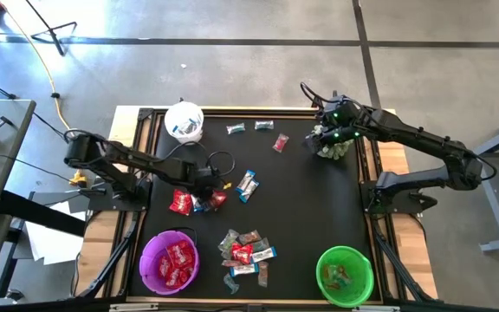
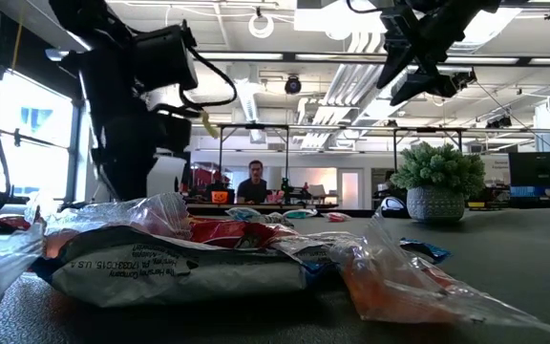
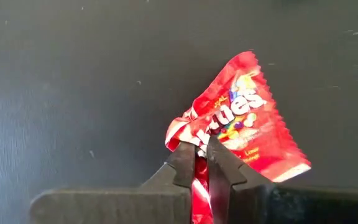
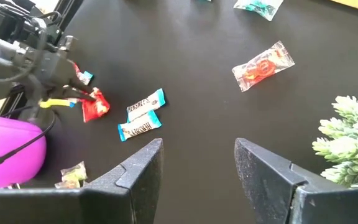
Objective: Sort candy
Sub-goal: Put the red candy into the violet bucket
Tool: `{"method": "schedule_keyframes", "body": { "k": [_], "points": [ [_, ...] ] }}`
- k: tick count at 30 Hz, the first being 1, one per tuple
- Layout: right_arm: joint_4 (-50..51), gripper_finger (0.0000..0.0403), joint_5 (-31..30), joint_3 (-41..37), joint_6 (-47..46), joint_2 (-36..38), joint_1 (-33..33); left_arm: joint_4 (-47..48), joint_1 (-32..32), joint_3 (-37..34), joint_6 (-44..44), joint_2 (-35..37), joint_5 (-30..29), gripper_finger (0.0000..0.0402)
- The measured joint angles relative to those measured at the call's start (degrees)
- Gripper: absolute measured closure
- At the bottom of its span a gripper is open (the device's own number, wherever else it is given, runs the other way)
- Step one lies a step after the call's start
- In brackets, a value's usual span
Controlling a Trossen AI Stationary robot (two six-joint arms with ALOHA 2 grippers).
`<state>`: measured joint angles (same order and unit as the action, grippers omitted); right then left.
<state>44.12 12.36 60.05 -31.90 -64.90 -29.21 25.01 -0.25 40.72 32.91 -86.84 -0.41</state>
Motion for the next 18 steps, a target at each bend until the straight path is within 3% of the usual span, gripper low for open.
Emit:
{"method": "schedule_keyframes", "body": {
  "k": [6,12,15,18],
  "points": [
    [0.26,0.0208,-0.06,0.0,0.96,-0.02,-0.01,2.18,0.22,4.29,8.08,5.05,2.83,0.04],
    [0.31,0.0208,-0.06,0.0,2.21,-0.02,-0.02,6.35,3.2,10.24,16.07,10.28,11.99,0.0401],
    [1.01,0.0208,-0.04,0.0,2.32,-0.02,-0.02,8.43,8.14,14.67,23.48,13.17,18.54,0.0401],
    [2.17,0.0208,-0.06,0.0,2.4,-0.02,0.0,8.89,15.74,19.5,30.64,15.27,19.48,0.0401]
  ]
}}
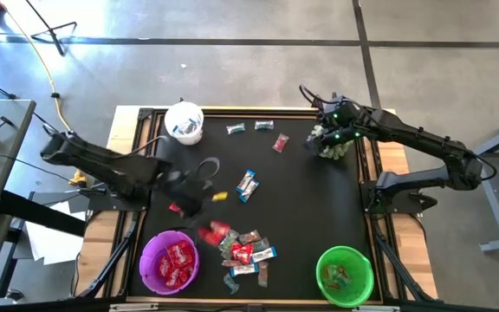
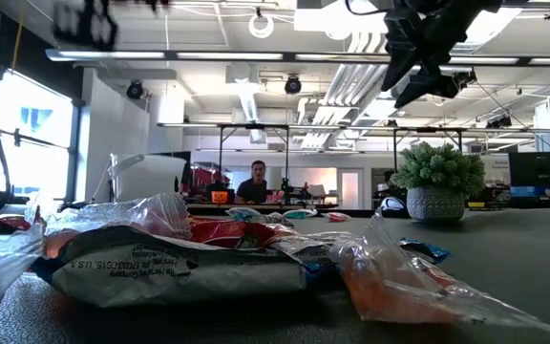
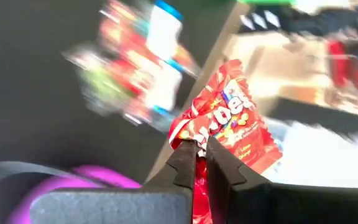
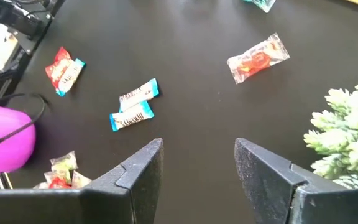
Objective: Sort candy
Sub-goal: Put the red candy into the violet bucket
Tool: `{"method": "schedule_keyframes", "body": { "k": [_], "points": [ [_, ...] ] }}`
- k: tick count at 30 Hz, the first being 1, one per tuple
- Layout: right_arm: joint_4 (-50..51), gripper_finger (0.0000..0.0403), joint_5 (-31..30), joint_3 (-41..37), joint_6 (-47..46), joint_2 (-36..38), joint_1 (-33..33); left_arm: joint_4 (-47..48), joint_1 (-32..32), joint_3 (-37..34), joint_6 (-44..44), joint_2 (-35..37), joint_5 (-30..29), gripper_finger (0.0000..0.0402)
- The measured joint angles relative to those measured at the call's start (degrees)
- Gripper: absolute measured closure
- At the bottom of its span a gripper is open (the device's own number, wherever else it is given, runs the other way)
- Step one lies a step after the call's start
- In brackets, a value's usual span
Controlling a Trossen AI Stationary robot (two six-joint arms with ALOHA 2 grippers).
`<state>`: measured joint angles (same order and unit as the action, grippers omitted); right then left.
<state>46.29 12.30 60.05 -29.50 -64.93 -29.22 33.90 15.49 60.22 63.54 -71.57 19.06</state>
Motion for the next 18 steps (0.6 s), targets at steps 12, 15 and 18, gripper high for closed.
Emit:
{"method": "schedule_keyframes", "body": {
  "k": [12,15,18],
  "points": [
    [1.39,0.0208,-0.68,0.0,4.1,0.0,0.0,21.62,25.53,9.73,36.87,-2.6,-8.84,0.0401],
    [1.48,0.0208,-0.68,0.0,4.51,0.0,0.0,25.01,30.07,9.73,43.07,-4.71,-8.98,0.0401],
    [1.48,0.0208,-0.68,0.0,4.52,0.0,-0.02,26.56,32.35,9.73,45.85,-6.9,-10.08,0.0401]
  ]
}}
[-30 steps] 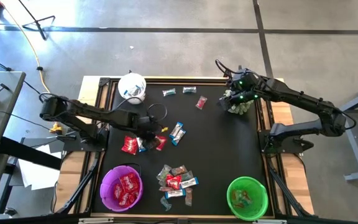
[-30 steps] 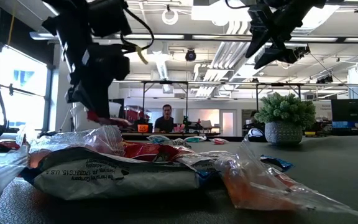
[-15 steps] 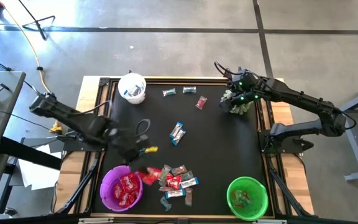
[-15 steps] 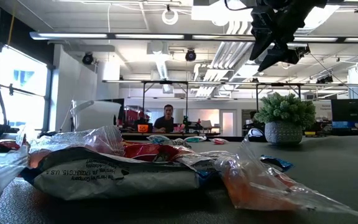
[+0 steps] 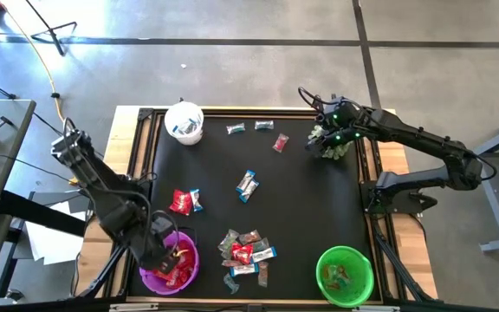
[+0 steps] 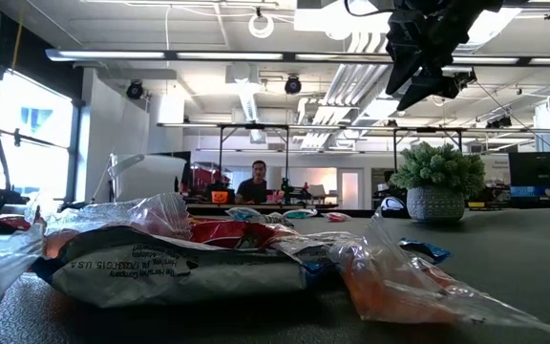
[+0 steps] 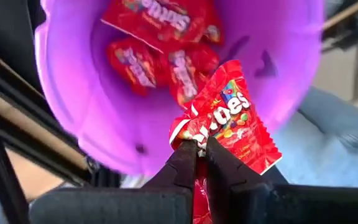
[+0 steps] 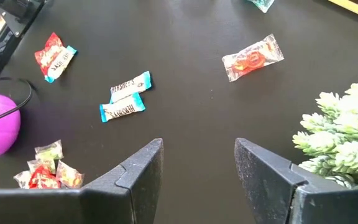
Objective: Sort candy
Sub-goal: Put the red candy into the violet bucket
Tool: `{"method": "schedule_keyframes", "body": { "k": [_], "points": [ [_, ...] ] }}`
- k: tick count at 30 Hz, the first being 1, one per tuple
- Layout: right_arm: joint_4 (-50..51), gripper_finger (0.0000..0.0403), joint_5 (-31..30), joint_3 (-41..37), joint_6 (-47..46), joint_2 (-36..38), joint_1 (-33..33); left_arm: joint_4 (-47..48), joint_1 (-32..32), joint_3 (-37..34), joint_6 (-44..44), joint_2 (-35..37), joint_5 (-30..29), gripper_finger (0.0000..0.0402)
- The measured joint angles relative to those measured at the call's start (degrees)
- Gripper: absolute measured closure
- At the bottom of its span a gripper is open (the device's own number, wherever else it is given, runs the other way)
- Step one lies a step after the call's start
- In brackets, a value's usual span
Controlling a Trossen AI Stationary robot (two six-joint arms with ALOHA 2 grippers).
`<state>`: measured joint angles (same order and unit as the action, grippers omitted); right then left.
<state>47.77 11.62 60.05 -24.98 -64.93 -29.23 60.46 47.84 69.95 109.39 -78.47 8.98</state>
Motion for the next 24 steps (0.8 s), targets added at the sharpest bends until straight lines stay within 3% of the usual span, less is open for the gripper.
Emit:
{"method": "schedule_keyframes", "body": {
  "k": [6,16,24],
  "points": [
    [0.0,0.0208,0.0,0.0,0.01,0.0,0.02,-0.23,0.47,0.02,-1.04,-4.09,-4.03,0.0383],
    [0.0,0.0208,0.01,0.0,0.01,0.0,0.02,-1.81,-1.47,0.04,-5.61,-6.71,3.14,0.0319],
    [0.0,0.0208,0.02,0.0,0.01,0.0,0.02,-8.92,-3.79,1.12,-14.09,-6.65,1.85,0.0301]
  ]
}}
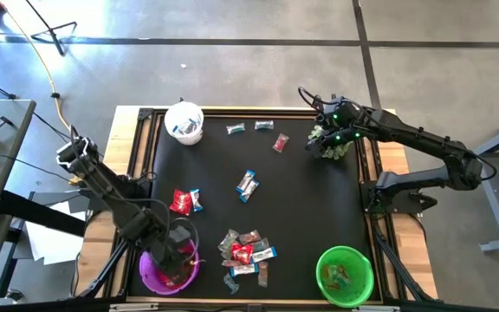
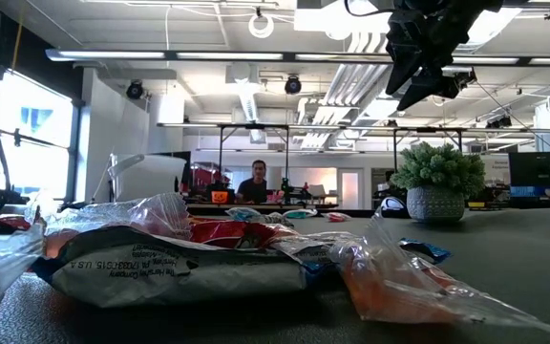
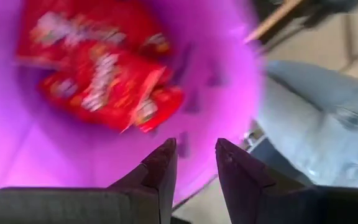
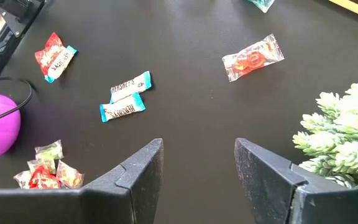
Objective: Sort candy
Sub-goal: Put the red candy into the violet bucket
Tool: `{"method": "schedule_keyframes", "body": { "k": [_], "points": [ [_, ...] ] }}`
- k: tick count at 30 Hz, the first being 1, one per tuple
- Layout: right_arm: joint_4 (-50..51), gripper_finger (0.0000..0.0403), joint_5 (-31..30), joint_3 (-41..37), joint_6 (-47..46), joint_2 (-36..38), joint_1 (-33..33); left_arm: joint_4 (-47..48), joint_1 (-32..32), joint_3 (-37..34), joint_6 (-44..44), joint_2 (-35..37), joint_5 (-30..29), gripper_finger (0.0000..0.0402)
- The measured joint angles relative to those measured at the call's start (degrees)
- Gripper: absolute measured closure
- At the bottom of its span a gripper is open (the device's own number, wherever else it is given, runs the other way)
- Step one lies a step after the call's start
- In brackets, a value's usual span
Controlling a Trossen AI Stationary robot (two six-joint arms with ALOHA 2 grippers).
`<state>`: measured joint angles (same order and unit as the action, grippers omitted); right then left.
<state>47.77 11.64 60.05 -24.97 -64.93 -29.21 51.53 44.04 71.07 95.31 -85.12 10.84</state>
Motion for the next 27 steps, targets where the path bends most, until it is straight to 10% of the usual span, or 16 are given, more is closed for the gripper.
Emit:
{"method": "schedule_keyframes", "body": {
  "k": [10,21,27],
  "points": [
    [-0.07,0.0208,0.0,0.0,0.0,0.0,-0.01,2.85,-4.72,5.95,-16.25,0.02,-10.08,0.03],
    [-0.24,0.0208,0.0,0.0,0.0,0.0,0.0,29.38,-16.39,6.87,-25.85,0.11,-20.28,0.03],
    [-0.24,0.0208,0.0,0.0,0.79,0.0,-0.02,29.58,-21.63,1.1,-35.73,0.85,-18.33,0.03]
  ]
}}
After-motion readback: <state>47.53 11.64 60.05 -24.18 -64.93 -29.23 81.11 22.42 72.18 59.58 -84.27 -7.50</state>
